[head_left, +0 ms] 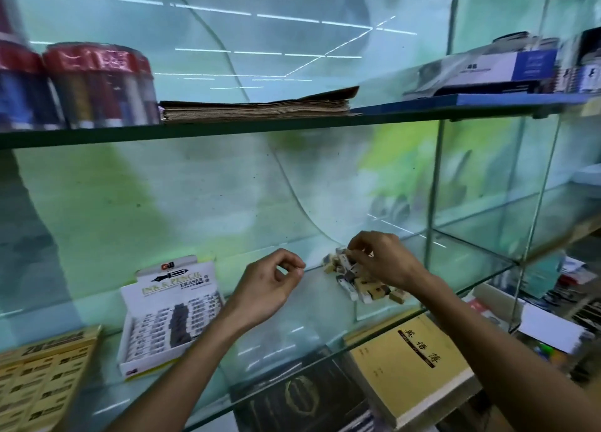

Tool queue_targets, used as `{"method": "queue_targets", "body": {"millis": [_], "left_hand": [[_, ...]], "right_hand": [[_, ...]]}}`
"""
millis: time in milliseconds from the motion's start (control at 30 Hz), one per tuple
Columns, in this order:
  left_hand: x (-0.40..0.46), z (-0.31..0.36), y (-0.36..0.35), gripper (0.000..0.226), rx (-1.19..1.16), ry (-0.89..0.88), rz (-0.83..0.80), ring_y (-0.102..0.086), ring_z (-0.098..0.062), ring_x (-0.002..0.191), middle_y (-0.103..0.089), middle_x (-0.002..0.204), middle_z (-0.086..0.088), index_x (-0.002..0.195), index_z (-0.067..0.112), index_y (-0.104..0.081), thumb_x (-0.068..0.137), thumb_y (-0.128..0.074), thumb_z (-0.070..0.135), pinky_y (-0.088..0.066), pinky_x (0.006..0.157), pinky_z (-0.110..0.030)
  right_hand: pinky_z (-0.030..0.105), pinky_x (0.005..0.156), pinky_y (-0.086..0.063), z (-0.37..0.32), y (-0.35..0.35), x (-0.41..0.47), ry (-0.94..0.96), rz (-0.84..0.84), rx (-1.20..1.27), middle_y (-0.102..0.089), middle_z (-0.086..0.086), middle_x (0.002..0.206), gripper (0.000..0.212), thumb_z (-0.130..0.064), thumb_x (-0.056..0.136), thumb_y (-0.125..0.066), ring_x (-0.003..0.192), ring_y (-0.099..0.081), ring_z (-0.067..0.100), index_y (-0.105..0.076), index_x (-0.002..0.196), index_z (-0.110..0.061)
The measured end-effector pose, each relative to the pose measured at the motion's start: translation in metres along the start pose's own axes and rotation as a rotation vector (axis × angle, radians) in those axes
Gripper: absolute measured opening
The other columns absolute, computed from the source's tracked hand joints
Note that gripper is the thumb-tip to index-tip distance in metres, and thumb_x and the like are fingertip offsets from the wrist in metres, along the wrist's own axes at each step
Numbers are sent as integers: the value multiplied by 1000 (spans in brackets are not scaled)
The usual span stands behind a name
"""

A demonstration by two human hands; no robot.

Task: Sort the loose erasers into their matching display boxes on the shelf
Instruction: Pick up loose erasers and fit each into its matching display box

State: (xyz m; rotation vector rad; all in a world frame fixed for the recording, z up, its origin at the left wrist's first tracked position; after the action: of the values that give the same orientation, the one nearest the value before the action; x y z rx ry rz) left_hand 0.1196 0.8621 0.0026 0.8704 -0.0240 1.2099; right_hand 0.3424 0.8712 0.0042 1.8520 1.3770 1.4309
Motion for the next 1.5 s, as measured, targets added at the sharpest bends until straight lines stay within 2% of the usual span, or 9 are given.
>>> {"method": "queue_targets", "body": {"millis": [167,333,567,800,933,1033,1167,1367,1500], "left_hand": [[25,2,-44,5,67,6,-94,-54,5,63,-64,91,14,96,26,-65,93,-62,25,-40,59,-7],[40,-1,-61,10,123,18,-120,-55,6,70,-64,95,8,101,20,-66,93,-62,24,-39,63,-6],[48,-5,-65,14,127,47,-118,-56,5,75,-63,96,9,106,18,-65,95,-60,25,-39,64,-5],[49,-9,-44,8,-3,89,2,-65,-15,75,-63,91,12,100,27,-63,93,-60,24,-43,60,-15],[48,-13,-32,11,-110,122,40,-69,-13,75,-67,98,5,105,30,-61,94,-61,31,-50,67,-25],[43,-12,-25,12,-249,153,58,-68,-11,71,-69,98,0,105,28,-60,94,-61,32,-52,66,-28],[30,-8,-8,7,-359,148,97,-65,-12,65,-70,87,0,100,18,-64,95,-62,22,-51,64,-29],[8,-18,31,5,-512,159,267,-62,-20,68,-69,78,-1,97,9,-65,94,-62,11,-49,61,-31],[-10,-24,52,2,-462,151,313,-63,-17,68,-70,80,1,95,12,-63,94,-63,13,-50,62,-32]], "right_hand": [[29,80,-52,31,-5,26,-73,-101,-96,-70,2,106,18,-16,92,-59,93,-63,19,-68,108,-18],[29,70,-54,37,-21,42,-5,-235,-215,-71,0,102,12,-19,91,-64,81,-62,15,-70,100,-24],[39,76,-56,42,-30,49,13,-222,-250,-68,1,103,15,-17,92,-59,87,-63,20,-65,105,-23],[17,71,-48,30,-5,38,-57,-40,313,-71,-3,99,17,-13,96,-56,81,-65,5,-68,108,-18],[20,63,-51,4,-2,22,-108,-88,700,-73,8,88,11,-7,94,-61,70,-68,6,-65,104,-9],[32,69,-55,-19,-3,14,-72,-108,753,-73,6,85,8,-9,93,-64,75,-67,16,-66,100,-9],[23,62,-48,-46,-7,4,-46,-108,827,-72,6,80,8,-9,92,-64,68,-63,12,-65,100,-7],[25,66,-50,-75,-33,-5,-174,-114,1042,-73,9,88,25,-26,87,-72,75,-66,14,-67,105,-8],[29,69,-49,-103,-60,-6,-214,-175,1147,-67,9,84,22,-19,87,-72,78,-64,16,-68,99,-3]]}}
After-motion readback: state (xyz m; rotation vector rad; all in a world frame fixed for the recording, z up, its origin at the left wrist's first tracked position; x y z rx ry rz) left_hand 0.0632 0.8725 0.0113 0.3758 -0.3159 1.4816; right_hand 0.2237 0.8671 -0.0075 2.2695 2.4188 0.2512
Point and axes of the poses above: each hand's wrist, its own x-axis towards the middle knuckle, its own y-axis out of the back of the hand, z = x × y, the point moved 9 cm from there along x, towards the middle knuckle
